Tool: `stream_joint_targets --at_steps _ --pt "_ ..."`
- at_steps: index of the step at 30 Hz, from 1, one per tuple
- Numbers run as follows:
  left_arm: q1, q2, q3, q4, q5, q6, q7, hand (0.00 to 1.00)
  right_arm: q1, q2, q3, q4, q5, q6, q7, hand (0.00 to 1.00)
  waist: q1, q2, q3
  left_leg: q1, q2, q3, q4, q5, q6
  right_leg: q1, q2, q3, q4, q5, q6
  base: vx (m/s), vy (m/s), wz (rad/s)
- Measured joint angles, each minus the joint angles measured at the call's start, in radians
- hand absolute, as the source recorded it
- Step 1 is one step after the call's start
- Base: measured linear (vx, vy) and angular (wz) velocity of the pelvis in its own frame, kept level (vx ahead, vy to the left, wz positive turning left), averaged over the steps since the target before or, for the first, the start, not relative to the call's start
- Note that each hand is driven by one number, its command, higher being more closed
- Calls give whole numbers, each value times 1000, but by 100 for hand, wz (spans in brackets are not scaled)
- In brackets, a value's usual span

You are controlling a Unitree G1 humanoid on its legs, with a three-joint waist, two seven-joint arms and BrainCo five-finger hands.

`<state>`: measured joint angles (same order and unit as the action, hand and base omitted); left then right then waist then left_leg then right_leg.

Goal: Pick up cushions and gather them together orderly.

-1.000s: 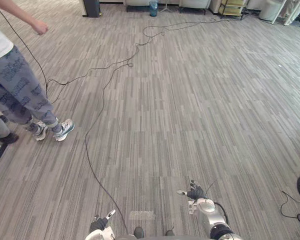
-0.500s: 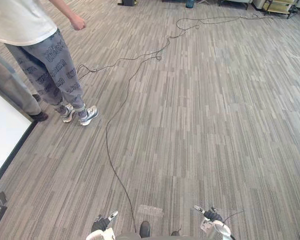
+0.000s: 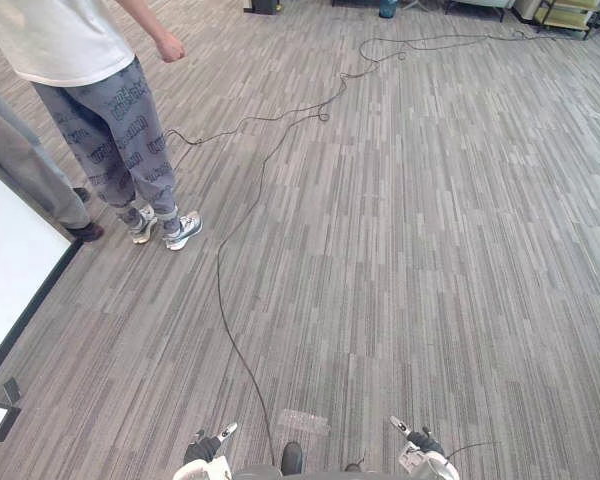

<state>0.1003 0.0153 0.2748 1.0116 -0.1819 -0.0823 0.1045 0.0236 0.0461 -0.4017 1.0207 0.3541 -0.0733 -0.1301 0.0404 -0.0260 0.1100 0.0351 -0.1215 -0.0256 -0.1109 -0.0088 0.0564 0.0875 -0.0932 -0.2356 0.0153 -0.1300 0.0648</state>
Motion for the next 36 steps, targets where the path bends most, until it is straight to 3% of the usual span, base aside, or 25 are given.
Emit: stream_joint_targets --at_steps 8,10,13,15,16,17,19,21,22,23,24,25,27,28,30,31,32,33,34,35,36 --pt "-7 0 -26 -27 1 0 7 0 -17 4 -8 -26 0 -1 -1 0 0 0 -1 -1 -7 -11 9 1 3 -18 -10 -24 52 -24 -1 133 -9 18" --pt "-9 0 -24 -50 1 0 7 0 -29 25 -8 -36 -1 -9 -1 0 0 1 5 -51 -2 -1 123 -64 -7 -36 -11 -18 110 -35 -18 93 -5 21" --pt "-2 -24 7 -97 1 0 8 0 -25 27 13 -66 -1 -12 1 0 21 10 24 -213 39 112 561 -209 -40 -26 4 -3 172 -68 -35 34 -27 -8" --pt "3 -27 15 -118 1 -1 11 0 -34 25 39 -69 -1 -19 0 0 27 11 26 -309 76 186 782 -216 -55 -8 2 3 169 -111 -49 49 -35 -22" --pt "4 -28 21 -131 0 -1 12 0 -49 30 51 -72 -1 -20 -1 0 29 7 32 -381 99 225 913 -200 -79 11 -9 15 155 -158 -75 83 23 -28" --pt "-7 -30 20 -139 -10 -1 22 0 -54 21 62 -72 -1 -19 -3 0 30 19 44 -437 143 235 979 -272 -52 19 -3 25 139 -182 -32 65 90 -23" --pt "-4 -35 18 -146 -17 -1 25 0 -55 19 64 -73 -1 -17 -12 0 31 30 44 -499 200 236 910 -320 -52 26 1 42 121 -193 -27 95 107 -18" --pt "-5 -34 17 -170 -28 -11 27 0 -56 23 70 -73 -1 -17 -18 0 40 17 46 -560 219 227 777 -287 -70 55 -18 50 81 -195 -24 298 186 -8" --pt "-7 -29 12 -181 -37 -21 27 0 -58 28 69 -73 -2 -16 -19 0 50 -3 43 -590 209 232 696 -182 -53 69 -47 51 64 -201 -17 492 243 -7" --pt "-9 -27 3 -183 -38 -23 28 0 -59 29 77 -71 -3 -16 -19 0 65 -26 27 -585 174 234 663 -140 19 68 -78 69 50 -187 -11 478 216 -13" --pt "-13 -27 1 -184 -38 -25 29 0 -60 28 83 -69 -3 -16 -19 0 67 -29 28 -585 173 241 667 -155 43 67 -81 87 52 -163 -19 556 261 -16" --pt "-14 -25 2 -184 -39 -27 29 0 -68 19 98 -69 -4 -15 -13 0 70 -32 26 -584 188 260 704 -161 56 71 -91 115 51 -89 26 564 311 -19" --pt "-12 -12 -2 -184 -39 -29 29 0 -68 22 103 -72 -4 -16 -7 0 79 -59 14 -552 186 279 721 -162 56 72 -106 158 81 3 41 544 293 -28" --pt "-10 2 -34 -184 -39 -27 32 0 -63 28 105 -91 -4 -17 -6 0 80 -70 10 -500 178 288 703 -167 62 47 -114 169 167 62 71 509 234 -52" --pt "-12 16 -100 -185 -38 -26 31 0 -48 27 117 -118 -11 -20 -1 0 82 -64 10 -380 175 289 632 -192 59 -58 -115 211 448 184 109 520 226 -42" --pt "-24 17 -140 -184 -37 -26 30 0 -21 20 127 -143 -18 -21 1 0 71 -56 15 -292 173 283 576 -229 58 -153 -111 224 683 261 119 420 158 -5" --pt "-35 12 -153 -180 -36 -22 28 0 -6 19 133 -151 -28 -26 4 0 65 -46 22 -236 168 269 543 -269 67 -216 -107 219 844 219 97 407 131 7" --pt "-54 4 -157 -166 -36 -18 28 0 8 20 138 -143 -34 -26 4 0 57 -52 27 -166 158 263 509 -304 76 -294 -105 205 1000 154 79 279 49 11" --pt "-65 -6 -156 -156 -36 -19 28 0 16 20 141 -144 -39 -24 5 0 51 -56 30 -109 154 260 485 -318 74 -353 -95 185 1070 97 42 422 21 17" --pt "-77 -18 -153 -152 -36 -18 28 0 36 22 140 -143 -40 -22 5 0 26 -48 32 -19 161 247 428 -346 74 -454 -63 108 1074 -7 -2 410 -3 16" --pt "-78 -19 -151 -150 -36 -18 28 0 39 23 140 -143 -40 -22 5 0 17 -46 32 -7 164 240 419 -354 71 -479 -55 83 1055 -24 -2 362 -23 26"
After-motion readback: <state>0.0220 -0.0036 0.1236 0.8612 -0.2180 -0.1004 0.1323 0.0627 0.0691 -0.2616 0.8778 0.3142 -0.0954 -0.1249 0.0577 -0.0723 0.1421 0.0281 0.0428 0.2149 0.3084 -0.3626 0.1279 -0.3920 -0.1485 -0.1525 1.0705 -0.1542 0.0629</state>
